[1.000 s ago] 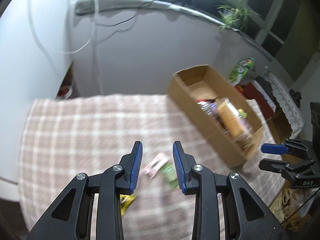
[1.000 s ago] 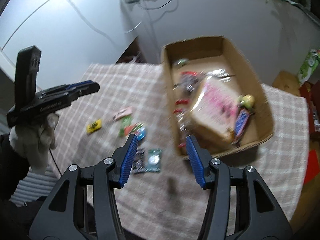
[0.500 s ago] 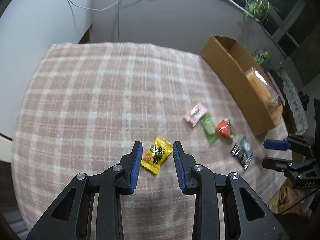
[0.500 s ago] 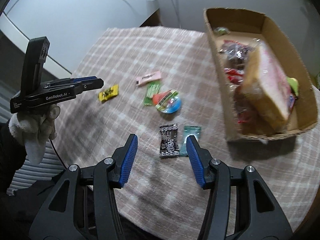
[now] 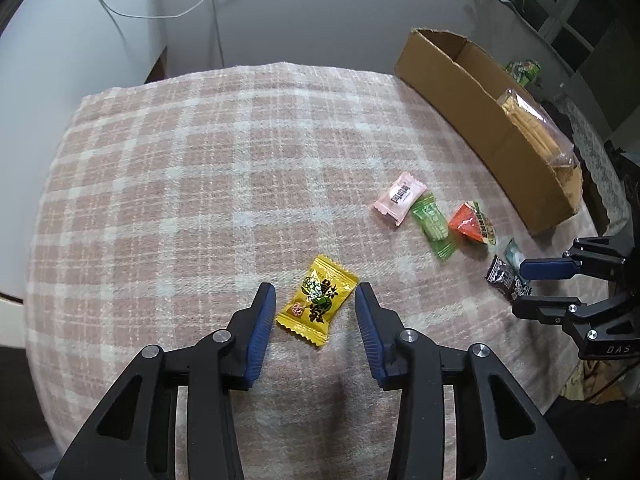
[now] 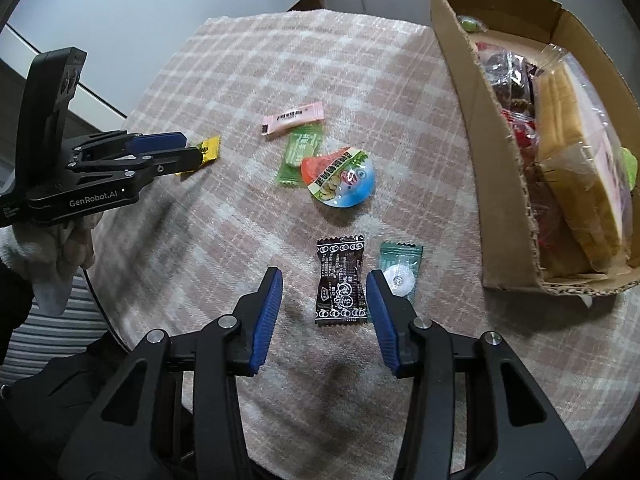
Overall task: Organize snacks
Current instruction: 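Grasp the yellow candy packet with the left tool while the right tool grasps the black candy packet, then carry both packets into the cardboard box and open both tools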
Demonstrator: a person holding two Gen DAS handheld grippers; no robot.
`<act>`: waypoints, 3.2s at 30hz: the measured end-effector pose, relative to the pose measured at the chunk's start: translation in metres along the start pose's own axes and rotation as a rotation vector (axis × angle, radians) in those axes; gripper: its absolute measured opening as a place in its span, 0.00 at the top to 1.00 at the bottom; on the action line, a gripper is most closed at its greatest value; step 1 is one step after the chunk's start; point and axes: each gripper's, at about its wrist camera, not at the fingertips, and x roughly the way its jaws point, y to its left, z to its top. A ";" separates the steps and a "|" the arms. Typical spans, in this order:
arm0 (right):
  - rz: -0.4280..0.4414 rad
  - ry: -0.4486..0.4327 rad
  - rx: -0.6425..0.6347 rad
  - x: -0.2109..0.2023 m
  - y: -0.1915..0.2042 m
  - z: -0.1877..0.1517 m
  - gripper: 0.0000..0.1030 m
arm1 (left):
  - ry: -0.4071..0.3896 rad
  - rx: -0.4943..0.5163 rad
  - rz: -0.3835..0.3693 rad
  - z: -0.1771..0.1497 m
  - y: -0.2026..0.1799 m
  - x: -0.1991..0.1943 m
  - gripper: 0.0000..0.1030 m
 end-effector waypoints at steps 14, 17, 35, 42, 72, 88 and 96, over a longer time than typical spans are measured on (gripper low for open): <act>-0.048 0.019 0.002 0.014 0.000 -0.003 0.73 | -0.002 0.016 0.014 -0.004 -0.002 0.008 0.71; -0.050 0.018 0.000 0.014 0.001 -0.002 0.74 | -0.012 -0.001 0.014 -0.005 0.000 0.006 0.77; -0.009 -0.081 0.043 -0.033 -0.007 0.003 0.74 | -0.096 -0.085 -0.015 -0.006 -0.001 -0.028 0.77; -0.027 -0.155 0.063 -0.069 -0.019 0.009 0.74 | -0.142 -0.066 -0.034 0.017 -0.016 -0.039 0.77; -0.211 -0.272 0.205 -0.132 -0.124 0.037 0.74 | -0.244 0.131 -0.110 0.128 -0.113 -0.025 0.77; -0.200 -0.229 0.305 -0.109 -0.173 0.041 0.74 | -0.165 0.144 -0.143 0.161 -0.140 0.013 0.78; -0.194 -0.213 0.324 -0.099 -0.181 0.046 0.74 | -0.142 0.152 -0.138 0.166 -0.145 0.023 0.77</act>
